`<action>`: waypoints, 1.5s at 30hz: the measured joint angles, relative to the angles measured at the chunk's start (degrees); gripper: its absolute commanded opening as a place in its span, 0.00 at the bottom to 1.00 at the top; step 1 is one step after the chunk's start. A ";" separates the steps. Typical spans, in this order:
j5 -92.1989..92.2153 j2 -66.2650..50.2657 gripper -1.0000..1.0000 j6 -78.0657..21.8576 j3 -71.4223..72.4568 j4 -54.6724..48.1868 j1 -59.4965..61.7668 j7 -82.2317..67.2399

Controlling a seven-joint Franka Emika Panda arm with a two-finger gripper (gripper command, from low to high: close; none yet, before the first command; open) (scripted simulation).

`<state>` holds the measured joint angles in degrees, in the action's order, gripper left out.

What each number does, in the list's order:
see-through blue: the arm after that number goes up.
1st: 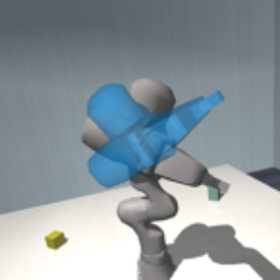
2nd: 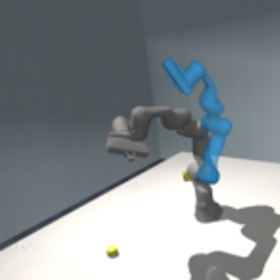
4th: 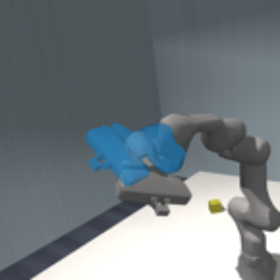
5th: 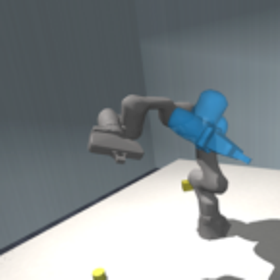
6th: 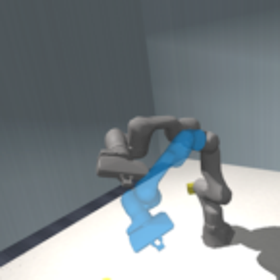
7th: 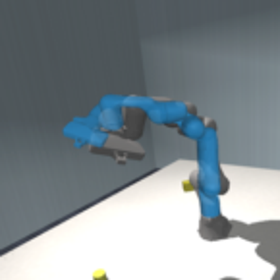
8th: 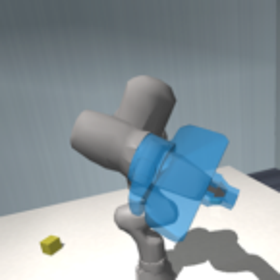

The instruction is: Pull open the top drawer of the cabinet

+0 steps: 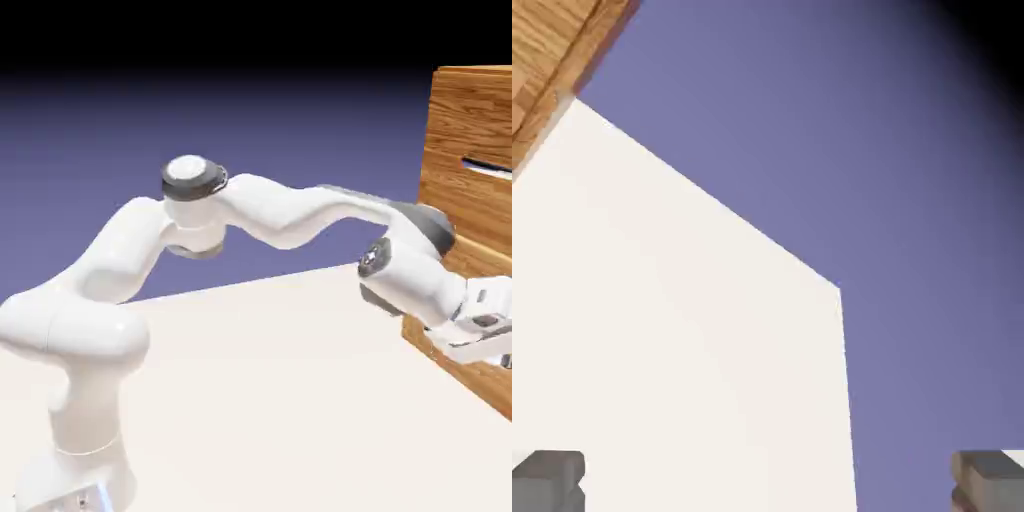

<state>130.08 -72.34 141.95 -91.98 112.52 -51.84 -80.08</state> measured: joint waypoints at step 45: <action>20.53 -25.34 0.00 -18.73 -22.61 26.76 -34.71 -28.53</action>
<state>150.61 -97.67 123.23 -114.60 139.28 -86.55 -108.62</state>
